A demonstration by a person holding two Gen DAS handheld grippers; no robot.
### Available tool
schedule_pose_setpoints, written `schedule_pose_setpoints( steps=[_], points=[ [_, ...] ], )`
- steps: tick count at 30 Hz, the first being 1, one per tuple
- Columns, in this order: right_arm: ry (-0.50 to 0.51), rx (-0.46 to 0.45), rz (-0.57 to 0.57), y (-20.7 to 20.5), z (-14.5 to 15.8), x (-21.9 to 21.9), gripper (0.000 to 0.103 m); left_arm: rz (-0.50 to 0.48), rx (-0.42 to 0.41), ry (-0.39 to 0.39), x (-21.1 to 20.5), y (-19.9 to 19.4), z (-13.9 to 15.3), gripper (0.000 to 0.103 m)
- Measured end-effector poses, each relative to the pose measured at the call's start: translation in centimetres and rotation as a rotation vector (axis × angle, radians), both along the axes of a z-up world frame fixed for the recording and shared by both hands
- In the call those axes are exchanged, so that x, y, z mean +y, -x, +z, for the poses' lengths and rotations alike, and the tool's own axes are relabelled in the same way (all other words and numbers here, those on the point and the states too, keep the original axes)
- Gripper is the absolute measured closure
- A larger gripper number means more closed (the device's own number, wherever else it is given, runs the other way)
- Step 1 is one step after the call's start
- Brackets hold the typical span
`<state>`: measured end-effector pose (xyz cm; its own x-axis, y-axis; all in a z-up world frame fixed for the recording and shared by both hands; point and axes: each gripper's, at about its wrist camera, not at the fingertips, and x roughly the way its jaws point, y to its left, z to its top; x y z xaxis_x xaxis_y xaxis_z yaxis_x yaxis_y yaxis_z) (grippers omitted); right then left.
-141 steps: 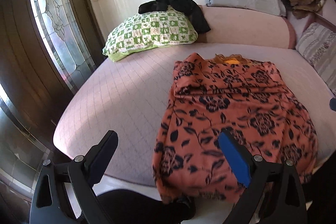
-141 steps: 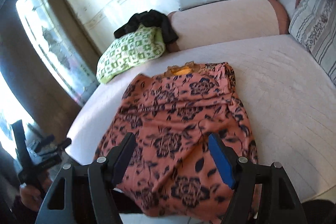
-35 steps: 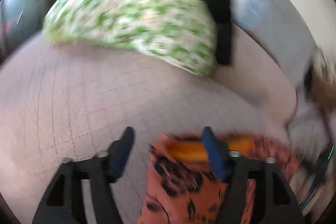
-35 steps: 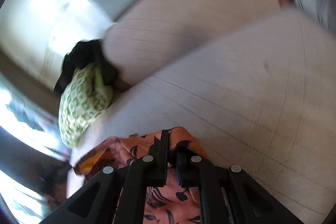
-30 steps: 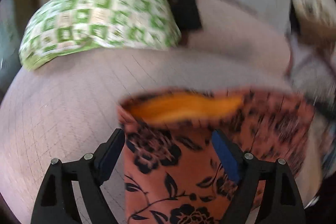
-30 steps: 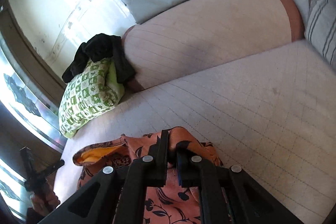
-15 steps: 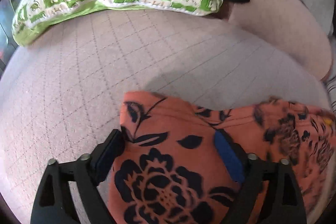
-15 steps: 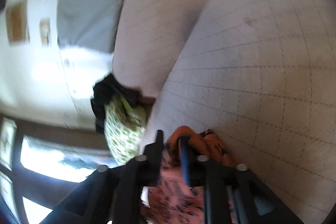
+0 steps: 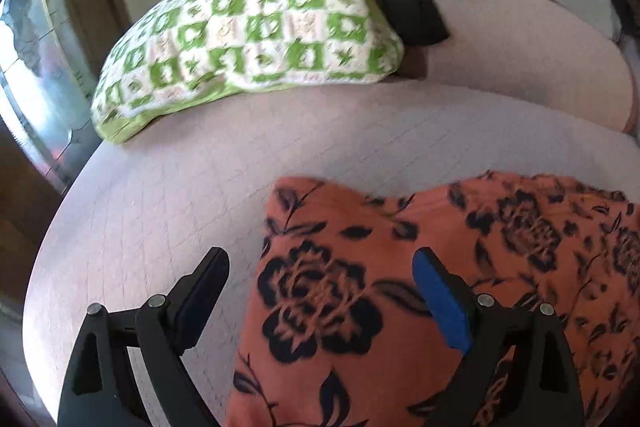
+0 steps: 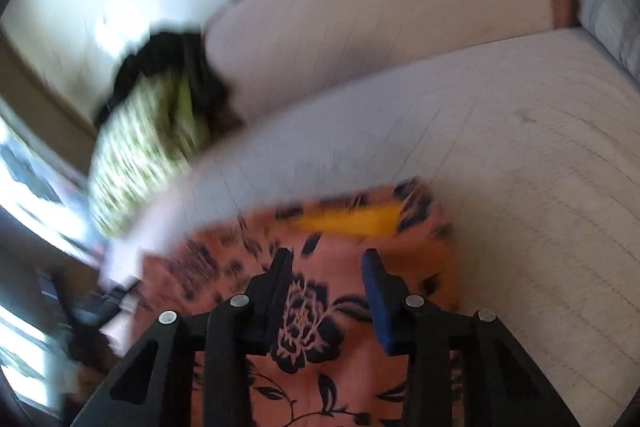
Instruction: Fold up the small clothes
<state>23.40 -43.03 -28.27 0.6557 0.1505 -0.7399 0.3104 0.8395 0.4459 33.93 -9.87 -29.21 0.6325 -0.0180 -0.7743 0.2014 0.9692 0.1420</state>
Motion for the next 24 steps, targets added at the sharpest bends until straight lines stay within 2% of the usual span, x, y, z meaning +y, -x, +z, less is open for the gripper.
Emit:
schedule_pose_setpoints(
  steps=[2,3,4,6,7,9,12,16,24],
  points=[
    [0.054,0.058,-0.051,-1.6,-2.2,0.3,0.065,0.032,0.063,-0.016,0.5,-0.9,-2.2,0.006],
    [0.063,0.116,-0.049,-2.6,-4.0,0.3,0.065,0.042,0.080,-0.015,0.7,-1.3,-3.0,0.006],
    [0.082,0.109,-0.048,-3.0,-4.3,0.4,0.065,0.052,0.086,0.006,0.9,-1.2,-3.2,0.006],
    [0.092,0.107,-0.035,-2.8,-3.2,0.6,0.065,0.066,0.054,0.008,1.0,-0.3,-1.9,0.006],
    [0.052,0.112,-0.026,-2.4,-2.4,0.4,0.065,0.060,0.034,-0.001,0.9,0.3,-1.2,0.006],
    [0.007,0.063,-0.028,-0.8,-0.8,0.0,0.064,0.036,-0.030,-0.028,0.4,1.6,0.9,0.006],
    [0.041,-0.008,-0.020,2.5,2.5,0.3,0.063,0.011,-0.108,-0.021,0.2,4.1,4.4,0.006],
    [0.063,-0.086,-0.010,7.7,6.1,1.4,0.049,0.000,-0.205,0.016,0.3,7.2,9.1,0.006],
    [0.134,-0.191,0.026,13.9,11.9,4.9,0.049,-0.050,-0.283,0.064,0.4,13.0,14.7,0.006]
  ],
)
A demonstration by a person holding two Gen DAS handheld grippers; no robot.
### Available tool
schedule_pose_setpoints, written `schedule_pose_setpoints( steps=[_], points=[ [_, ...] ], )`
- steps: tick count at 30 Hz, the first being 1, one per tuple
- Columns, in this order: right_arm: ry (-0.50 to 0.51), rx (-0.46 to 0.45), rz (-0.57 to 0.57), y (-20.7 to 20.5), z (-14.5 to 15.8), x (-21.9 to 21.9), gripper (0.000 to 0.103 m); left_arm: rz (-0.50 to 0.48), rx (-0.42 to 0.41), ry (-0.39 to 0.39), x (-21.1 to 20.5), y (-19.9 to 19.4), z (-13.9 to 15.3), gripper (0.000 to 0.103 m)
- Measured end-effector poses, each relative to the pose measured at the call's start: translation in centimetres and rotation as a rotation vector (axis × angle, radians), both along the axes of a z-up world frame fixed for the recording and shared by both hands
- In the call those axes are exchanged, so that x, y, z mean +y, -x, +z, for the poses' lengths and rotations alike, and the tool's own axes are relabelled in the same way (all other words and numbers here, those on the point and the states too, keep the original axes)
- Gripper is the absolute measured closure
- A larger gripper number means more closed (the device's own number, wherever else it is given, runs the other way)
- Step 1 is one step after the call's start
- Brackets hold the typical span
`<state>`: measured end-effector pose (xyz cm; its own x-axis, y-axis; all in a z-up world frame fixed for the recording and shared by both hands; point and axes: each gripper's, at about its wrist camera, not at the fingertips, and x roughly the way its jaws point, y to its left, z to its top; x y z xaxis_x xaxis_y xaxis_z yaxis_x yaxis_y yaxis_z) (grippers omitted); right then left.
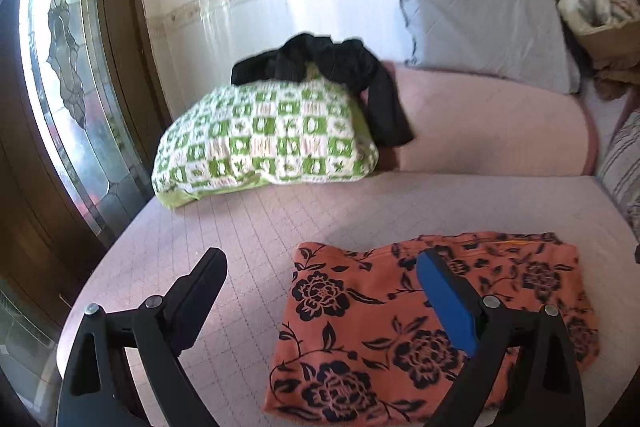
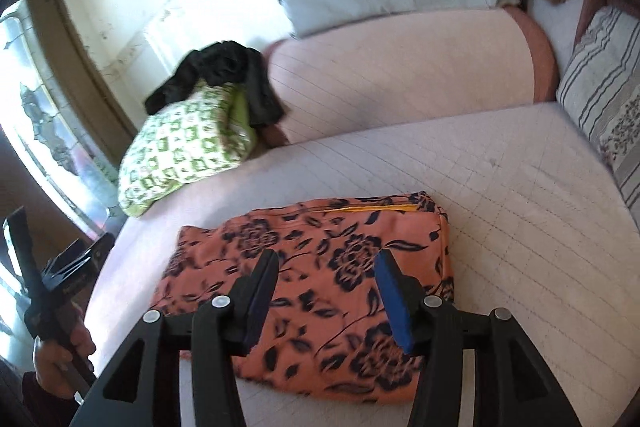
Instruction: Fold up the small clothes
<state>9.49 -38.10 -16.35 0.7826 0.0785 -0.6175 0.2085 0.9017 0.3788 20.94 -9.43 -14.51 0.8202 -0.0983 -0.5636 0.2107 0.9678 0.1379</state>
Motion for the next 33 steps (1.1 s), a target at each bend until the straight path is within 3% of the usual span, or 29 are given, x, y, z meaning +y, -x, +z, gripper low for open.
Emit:
schedule_pose_setpoints(
  steps=[9,20,26,33],
  points=[
    [0.034,-0.104,0.031,5.9,4.9,3.4,0.048,-0.025,-0.049,0.040,1.0,5.3,4.6,0.006],
    [0.145,-0.199,0.019,13.5,9.5,8.0,0.043,-0.056,-0.121,0.067,1.9,11.9,8.4,0.006],
    [0.157,-0.240,0.024,16.4,10.0,9.6,0.038,-0.066,-0.123,0.076,3.1,14.2,8.6,0.006],
    [0.149,-0.185,0.003,16.1,7.0,9.1,0.037,-0.020,-0.075,0.013,5.2,15.0,5.7,0.006]
  ],
)
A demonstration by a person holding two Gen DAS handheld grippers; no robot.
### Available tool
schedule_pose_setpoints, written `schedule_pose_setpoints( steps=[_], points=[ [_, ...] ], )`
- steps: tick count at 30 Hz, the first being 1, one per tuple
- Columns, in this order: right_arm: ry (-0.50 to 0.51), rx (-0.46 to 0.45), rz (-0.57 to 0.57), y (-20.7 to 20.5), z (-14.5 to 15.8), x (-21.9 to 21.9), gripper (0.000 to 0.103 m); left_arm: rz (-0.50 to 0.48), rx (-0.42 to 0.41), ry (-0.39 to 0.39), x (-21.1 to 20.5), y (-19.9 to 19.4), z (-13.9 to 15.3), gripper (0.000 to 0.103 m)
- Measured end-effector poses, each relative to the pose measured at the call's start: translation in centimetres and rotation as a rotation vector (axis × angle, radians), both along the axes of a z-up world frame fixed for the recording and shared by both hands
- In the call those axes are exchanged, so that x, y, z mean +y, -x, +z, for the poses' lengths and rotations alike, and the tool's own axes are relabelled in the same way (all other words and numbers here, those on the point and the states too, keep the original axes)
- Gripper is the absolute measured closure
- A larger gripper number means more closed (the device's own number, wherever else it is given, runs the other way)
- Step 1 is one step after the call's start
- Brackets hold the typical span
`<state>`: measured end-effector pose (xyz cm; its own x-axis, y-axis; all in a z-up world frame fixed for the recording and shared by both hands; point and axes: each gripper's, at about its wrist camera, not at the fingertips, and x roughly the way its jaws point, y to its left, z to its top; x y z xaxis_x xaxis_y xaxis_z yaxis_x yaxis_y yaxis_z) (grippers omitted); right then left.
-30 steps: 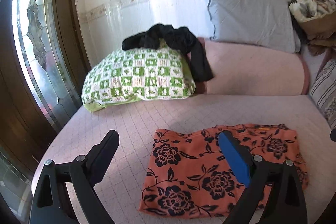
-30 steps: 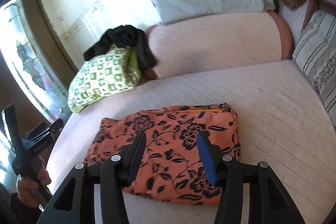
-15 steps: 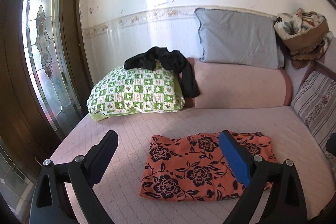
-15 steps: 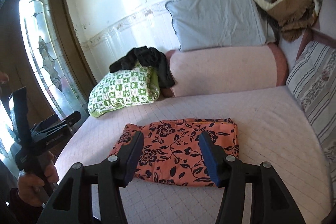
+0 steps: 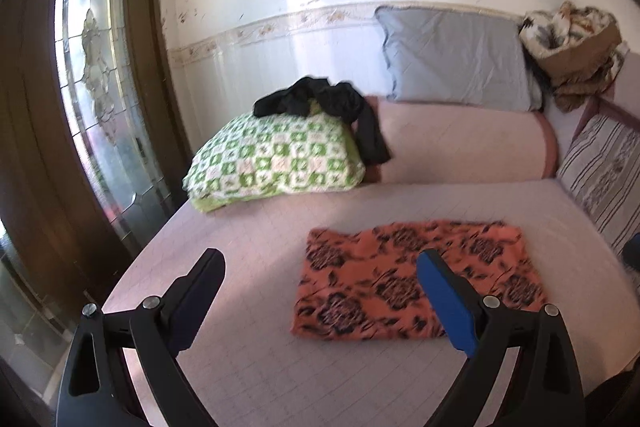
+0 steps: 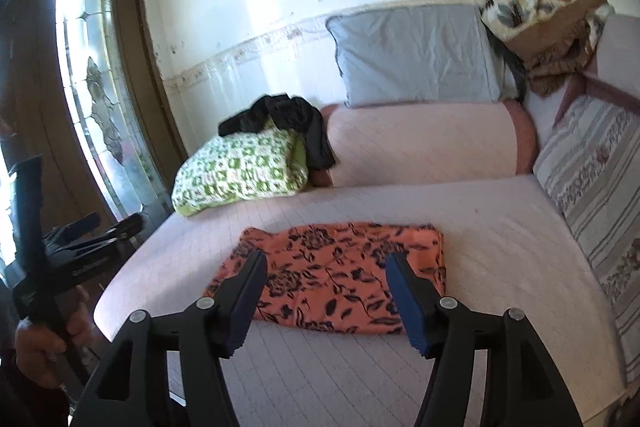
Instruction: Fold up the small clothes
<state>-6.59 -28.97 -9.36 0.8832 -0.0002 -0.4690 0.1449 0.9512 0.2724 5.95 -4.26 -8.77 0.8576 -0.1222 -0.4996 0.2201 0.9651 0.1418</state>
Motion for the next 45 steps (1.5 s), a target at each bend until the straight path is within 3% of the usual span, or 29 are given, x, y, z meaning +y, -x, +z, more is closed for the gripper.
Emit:
schedule_pose_setpoints(
  steps=[10,24,45],
  points=[
    [-0.046,0.023,-0.045,0.3,-3.2,-2.1,0.037,0.068,0.059,-0.050,2.7,1.2,-3.7,0.006],
    [-0.018,-0.017,-0.134,3.7,-3.4,-4.0,0.037,0.004,0.023,0.003,3.0,4.4,-1.8,0.006],
    [0.043,-0.056,-0.096,4.0,-2.3,-0.6,0.035,-0.047,-0.022,0.028,2.5,7.4,0.4,0.002]
  ],
)
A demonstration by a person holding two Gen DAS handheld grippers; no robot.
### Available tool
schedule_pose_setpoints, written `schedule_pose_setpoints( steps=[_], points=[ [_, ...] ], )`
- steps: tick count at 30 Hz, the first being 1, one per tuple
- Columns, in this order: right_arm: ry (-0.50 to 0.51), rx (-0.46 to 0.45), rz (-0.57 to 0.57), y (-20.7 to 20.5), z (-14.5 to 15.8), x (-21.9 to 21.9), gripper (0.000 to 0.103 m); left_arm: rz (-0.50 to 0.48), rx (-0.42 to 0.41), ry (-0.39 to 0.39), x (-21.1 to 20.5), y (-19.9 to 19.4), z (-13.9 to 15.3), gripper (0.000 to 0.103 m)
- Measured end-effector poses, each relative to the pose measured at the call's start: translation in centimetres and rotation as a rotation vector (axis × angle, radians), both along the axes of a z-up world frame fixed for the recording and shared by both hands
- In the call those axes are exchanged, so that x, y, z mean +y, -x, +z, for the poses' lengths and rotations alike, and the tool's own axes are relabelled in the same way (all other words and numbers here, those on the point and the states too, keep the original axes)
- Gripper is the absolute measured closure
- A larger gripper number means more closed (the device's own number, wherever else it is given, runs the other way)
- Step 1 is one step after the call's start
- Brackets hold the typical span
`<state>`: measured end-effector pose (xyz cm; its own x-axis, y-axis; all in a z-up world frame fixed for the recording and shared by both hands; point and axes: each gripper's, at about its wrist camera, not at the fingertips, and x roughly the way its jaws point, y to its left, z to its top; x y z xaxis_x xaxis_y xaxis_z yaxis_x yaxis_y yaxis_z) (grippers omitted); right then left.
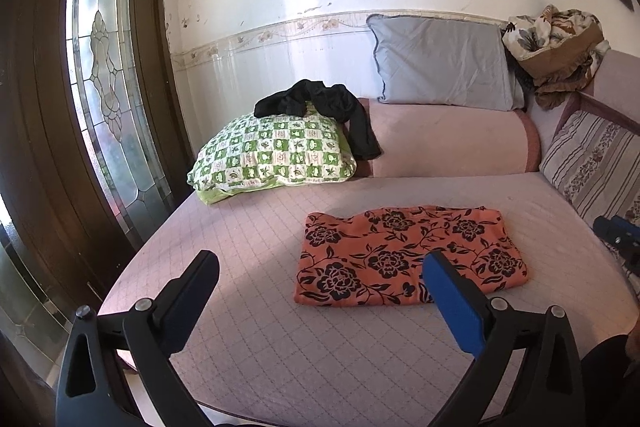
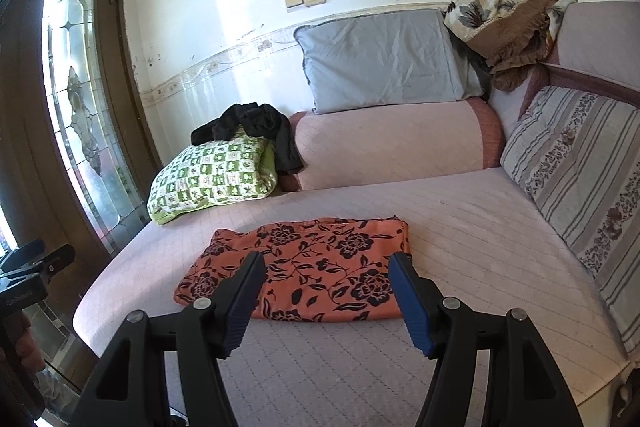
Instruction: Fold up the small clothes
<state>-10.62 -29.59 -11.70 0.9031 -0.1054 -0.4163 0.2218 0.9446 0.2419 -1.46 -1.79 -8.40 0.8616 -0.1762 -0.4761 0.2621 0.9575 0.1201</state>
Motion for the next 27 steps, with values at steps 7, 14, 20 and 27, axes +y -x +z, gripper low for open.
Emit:
schedule_pose_setpoints(
  steps=[7,14,20,27],
  points=[
    [-0.008,-0.003,0.010,-0.1,0.2,0.7,0.035,0.025,0.011,0.025,0.8,-0.1,0.4,0.002],
    [-0.002,-0.021,0.034,-1.8,2.5,1.8,0.033,0.082,-0.016,0.028,1.7,-1.0,1.8,0.002],
    [0.012,0.005,0.084,-3.4,2.0,3.2,0.031,0.143,0.018,-0.002,2.9,-2.6,0.5,0.002],
    [-0.017,0.075,0.083,-5.6,-1.1,1.4,0.031,0.179,0.184,-0.010,4.0,-6.6,-4.9,0.002]
  ],
)
